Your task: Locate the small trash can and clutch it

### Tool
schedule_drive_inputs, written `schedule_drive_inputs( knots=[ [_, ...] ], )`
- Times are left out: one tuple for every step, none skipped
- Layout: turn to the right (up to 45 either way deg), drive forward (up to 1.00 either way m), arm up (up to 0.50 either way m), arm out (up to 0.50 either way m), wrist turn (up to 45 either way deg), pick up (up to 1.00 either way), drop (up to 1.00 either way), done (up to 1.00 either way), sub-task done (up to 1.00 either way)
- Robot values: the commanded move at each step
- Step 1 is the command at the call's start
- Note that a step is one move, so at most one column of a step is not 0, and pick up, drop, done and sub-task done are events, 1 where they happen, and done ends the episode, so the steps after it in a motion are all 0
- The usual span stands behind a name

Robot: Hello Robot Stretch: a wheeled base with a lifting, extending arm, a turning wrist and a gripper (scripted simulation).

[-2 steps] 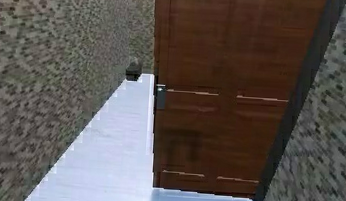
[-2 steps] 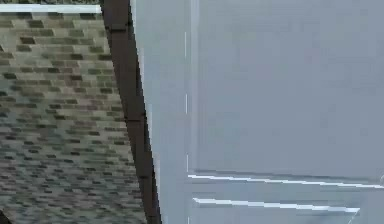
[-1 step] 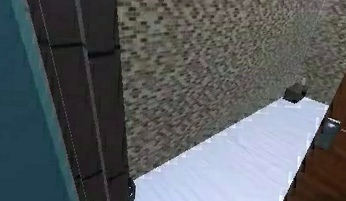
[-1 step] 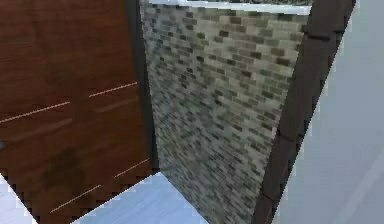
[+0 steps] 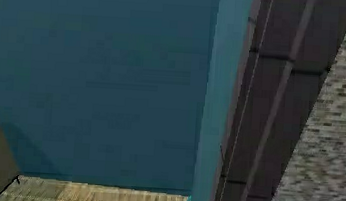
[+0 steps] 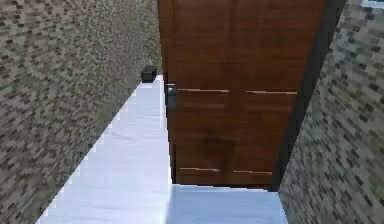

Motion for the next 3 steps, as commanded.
schedule_drive_inputs(
  knots=[
    [-45.0, 0.00, 0.00, 0.00, 0.0, 0.00, 0.00, 0.00, 0.00],
    [-21.0, 0.00, 0.00, 0.00, 0.0, 0.00, 0.00, 0.00, 0.00],
    [0.0, 0.00, 0.32, 0.00, 0.0, 0.00, 0.00, 0.00, 0.00]
  ],
)
